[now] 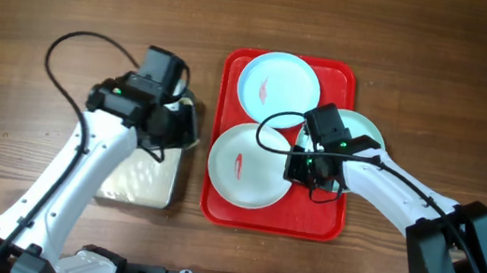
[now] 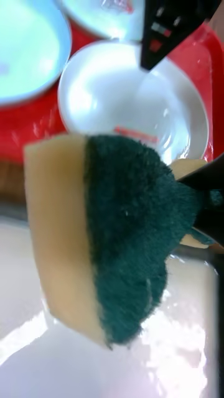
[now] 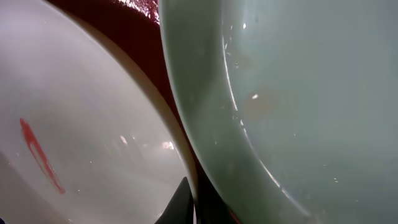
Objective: Clean dirty plates on tray and stack at the side
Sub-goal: 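Scrub the white plate with the sponge while the right gripper holds it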
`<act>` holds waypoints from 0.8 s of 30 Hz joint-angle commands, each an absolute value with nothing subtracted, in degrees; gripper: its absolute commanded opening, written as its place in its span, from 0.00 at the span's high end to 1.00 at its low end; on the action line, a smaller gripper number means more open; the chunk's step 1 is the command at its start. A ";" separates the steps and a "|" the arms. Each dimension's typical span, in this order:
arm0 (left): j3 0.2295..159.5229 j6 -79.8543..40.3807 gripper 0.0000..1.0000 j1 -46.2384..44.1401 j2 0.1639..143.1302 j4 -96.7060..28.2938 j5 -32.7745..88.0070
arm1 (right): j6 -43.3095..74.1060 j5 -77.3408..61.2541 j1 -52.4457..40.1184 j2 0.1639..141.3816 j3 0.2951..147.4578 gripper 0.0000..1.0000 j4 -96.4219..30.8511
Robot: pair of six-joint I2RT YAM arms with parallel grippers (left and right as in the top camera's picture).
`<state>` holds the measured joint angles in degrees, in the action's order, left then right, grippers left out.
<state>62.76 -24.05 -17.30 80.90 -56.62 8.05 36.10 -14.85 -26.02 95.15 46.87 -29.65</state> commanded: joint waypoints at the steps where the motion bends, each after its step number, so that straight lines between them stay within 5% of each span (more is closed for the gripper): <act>1: 63.64 -22.94 0.96 -22.22 82.37 -53.49 9.21 | 39.44 -7.88 -26.02 96.57 46.48 0.96 -29.54; 15: 63.66 -24.18 0.96 -31.40 107.26 -43.35 24.60 | 39.20 -9.02 -26.02 96.57 46.48 0.96 -29.39; 24: 66.48 -27.44 0.96 -26.57 108.75 -57.08 -2.09 | 39.11 -9.91 -26.02 96.57 46.48 0.96 -29.43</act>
<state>65.78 -25.85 -29.30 107.04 -54.81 12.53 37.52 -14.59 -26.11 95.15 46.96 -29.47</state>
